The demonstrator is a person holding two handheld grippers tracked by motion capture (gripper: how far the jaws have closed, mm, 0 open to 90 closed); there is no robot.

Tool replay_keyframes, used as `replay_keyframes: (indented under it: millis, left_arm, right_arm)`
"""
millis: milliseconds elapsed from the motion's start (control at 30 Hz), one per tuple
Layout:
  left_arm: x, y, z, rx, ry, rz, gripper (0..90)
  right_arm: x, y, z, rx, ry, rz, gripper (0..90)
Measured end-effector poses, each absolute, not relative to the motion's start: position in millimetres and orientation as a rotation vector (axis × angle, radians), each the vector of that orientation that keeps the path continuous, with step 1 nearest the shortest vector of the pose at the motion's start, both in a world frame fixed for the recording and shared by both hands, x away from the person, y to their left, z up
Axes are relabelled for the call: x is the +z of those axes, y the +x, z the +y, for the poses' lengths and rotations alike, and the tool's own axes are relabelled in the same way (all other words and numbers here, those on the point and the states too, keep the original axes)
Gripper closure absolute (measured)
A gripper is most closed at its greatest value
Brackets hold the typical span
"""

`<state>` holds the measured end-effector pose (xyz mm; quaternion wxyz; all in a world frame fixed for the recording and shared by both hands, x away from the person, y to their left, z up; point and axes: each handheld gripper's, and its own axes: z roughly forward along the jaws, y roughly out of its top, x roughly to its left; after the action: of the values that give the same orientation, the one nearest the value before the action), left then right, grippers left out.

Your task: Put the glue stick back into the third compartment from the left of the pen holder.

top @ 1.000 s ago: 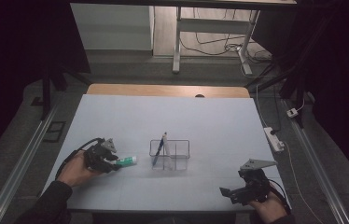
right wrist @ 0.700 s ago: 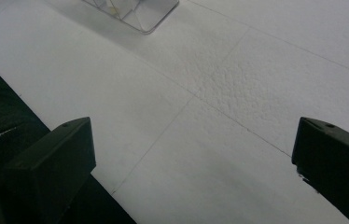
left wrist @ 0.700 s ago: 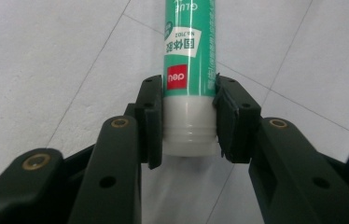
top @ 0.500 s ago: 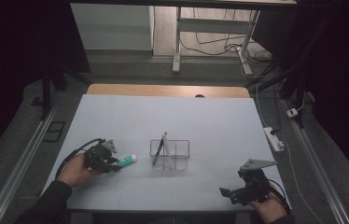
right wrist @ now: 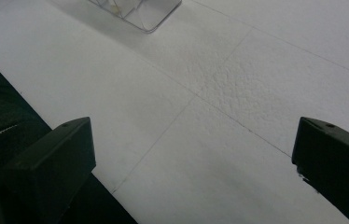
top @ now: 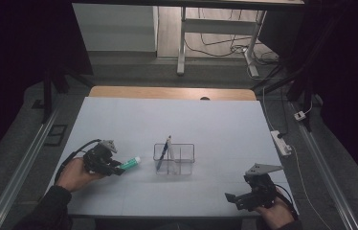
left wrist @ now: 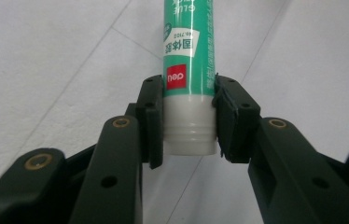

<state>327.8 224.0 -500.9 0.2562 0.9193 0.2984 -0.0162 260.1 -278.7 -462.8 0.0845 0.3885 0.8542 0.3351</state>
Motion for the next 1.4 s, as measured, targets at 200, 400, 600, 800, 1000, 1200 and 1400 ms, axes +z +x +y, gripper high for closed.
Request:
replay_keyframes:
  millis: [200,400,600,800,1000,1200,1400]
  left_arm:
    - [-491.5,324.6,225.7,-0.012,2.459,0.797,64.8]
    - [-479.0,318.9,222.5,0.003,2.431,0.785,64.8]
    - [-466.4,312.1,216.5,-0.003,2.416,0.762,64.8]
    - [-453.6,305.7,210.1,-0.015,2.400,0.744,64.8]
    - [-439.9,300.4,199.8,-0.021,2.396,0.715,64.8]
    - [-429.4,296.5,188.0,-0.043,2.402,0.684,64.8]
    - [-423.2,291.3,176.4,-0.052,2.423,0.650,64.8]
  right_arm:
    - [-462.9,260.2,-278.6,0.999,1.157,2.551,0.0]
    - [-462.6,259.6,-278.0,0.998,1.145,2.553,0.0]
    - [-462.5,259.4,-277.5,0.996,1.133,2.559,0.0]
    - [-461.7,257.0,-275.1,0.989,1.085,2.565,0.0]
    - [-460.4,255.5,-273.7,1.002,1.042,2.547,0.0]
    - [-456.0,252.1,-268.5,1.013,0.957,2.524,0.0]
    - [-449.2,248.0,-262.4,1.042,0.865,2.491,0.0]
